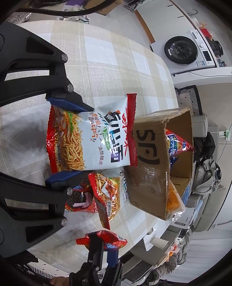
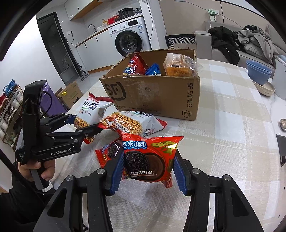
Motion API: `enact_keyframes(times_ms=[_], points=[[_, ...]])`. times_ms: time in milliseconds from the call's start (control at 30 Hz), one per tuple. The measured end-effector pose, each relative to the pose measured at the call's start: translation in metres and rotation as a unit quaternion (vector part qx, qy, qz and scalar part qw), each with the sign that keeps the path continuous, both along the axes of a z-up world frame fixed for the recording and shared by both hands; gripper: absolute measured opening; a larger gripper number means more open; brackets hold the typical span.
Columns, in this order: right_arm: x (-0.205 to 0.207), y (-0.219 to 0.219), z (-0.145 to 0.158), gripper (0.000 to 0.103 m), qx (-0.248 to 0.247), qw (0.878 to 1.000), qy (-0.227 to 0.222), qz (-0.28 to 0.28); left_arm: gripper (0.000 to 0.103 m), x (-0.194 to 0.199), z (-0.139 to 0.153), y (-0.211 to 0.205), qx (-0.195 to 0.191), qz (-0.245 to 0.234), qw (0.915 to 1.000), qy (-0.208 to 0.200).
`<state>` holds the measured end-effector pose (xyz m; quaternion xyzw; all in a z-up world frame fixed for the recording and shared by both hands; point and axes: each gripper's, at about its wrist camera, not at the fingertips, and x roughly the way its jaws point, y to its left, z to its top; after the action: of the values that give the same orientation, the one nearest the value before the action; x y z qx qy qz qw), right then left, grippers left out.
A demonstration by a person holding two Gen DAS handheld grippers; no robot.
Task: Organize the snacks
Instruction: 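Carry the noodle bag with the left tool while the right tool carries the Oreo pack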
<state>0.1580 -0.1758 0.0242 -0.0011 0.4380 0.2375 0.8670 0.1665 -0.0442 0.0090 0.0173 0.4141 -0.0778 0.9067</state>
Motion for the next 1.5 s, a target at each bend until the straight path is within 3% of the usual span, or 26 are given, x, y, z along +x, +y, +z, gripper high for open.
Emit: enact_keyframes(times_ms=[533, 1000, 1500], points=[[-0.004, -0.018, 0.025, 0.052, 0.036, 0.998, -0.050, -0.030, 0.055, -0.023, 0.045, 0.000, -0.017, 0.002, 0.9990, -0.040], [-0.001, -0.027, 0.045, 0.052, 0.063, 0.992, -0.091, -0.054, 0.055, -0.018, 0.067, -0.007, -0.011, -0.003, 0.9983, -0.058], [0.004, -0.011, 0.075, 0.052, 0.074, 0.985, -0.148, -0.043, 0.055, -0.002, 0.094, -0.017, 0.003, 0.000, 0.9973, -0.073]])
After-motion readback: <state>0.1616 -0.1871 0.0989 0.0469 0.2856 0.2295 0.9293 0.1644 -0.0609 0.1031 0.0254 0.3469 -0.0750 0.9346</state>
